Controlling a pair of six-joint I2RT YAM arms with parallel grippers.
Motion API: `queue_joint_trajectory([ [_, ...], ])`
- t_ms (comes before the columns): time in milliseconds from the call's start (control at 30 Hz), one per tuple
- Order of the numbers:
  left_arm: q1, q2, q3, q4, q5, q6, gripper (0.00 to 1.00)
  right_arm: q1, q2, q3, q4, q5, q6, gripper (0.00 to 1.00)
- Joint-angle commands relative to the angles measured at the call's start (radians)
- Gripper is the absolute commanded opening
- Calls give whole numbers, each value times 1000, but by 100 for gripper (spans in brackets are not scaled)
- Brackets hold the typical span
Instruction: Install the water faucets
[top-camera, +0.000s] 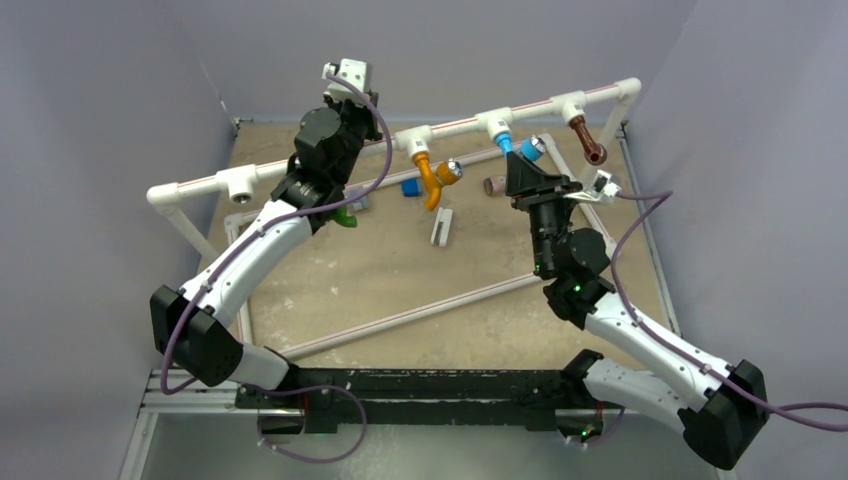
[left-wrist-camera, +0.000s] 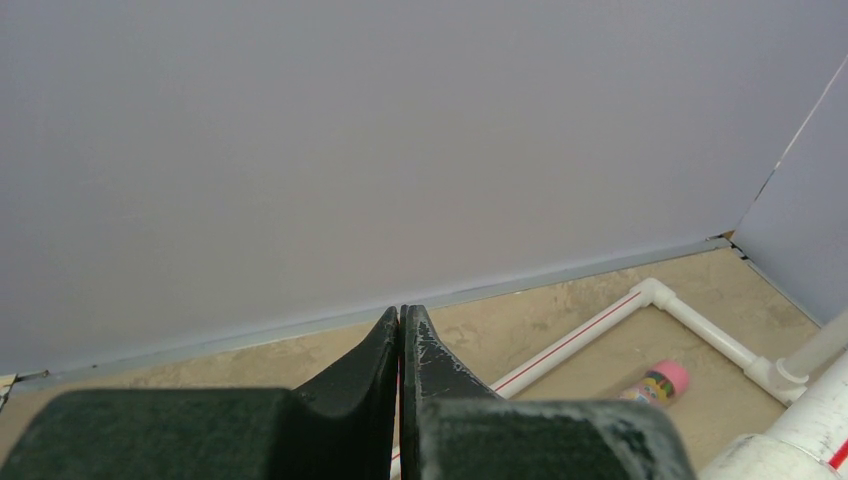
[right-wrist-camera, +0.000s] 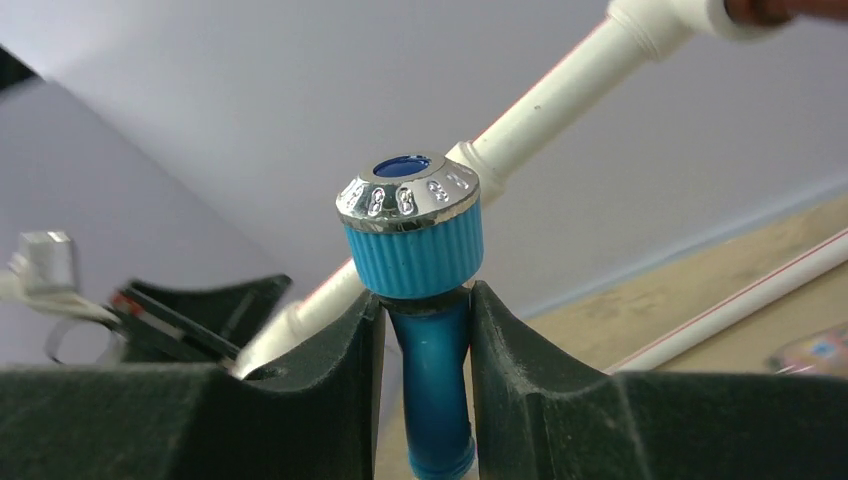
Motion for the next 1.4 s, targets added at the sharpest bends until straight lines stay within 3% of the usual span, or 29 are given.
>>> queue_joint_trajectory([
  [0,-36,108,-120,-336,62,43,0,46,14,-41,77,-111,590,0],
  [367,-36,108,-121,-336,61,48,0,17,-29,-85,4,-220,1057,0],
  [600,-38,111,-121,-337,61,48,0,-11,-106,-88,-96,-238,1094,0],
  [667,-38,111,-121,-337,58,49,0,-16,-130,-81,-148,-222,1080,9],
  [767,-40,113,-121,-336,55,50,0,-17,-169,-88,-202,-178,1024,34],
  [867,-40,114,-121,-336,52,50,0,-17,-209,-106,-221,-143,929,49],
  [1000,-39,116,-123,-334,47,53,0,-17,-254,-111,-263,-125,789,59],
  [1200,-41,119,-126,-332,43,55,0,-17,-313,-80,-455,-72,561,73],
  [1367,-42,122,-125,-333,43,55,0,-17,-360,-41,-555,-32,222,76],
])
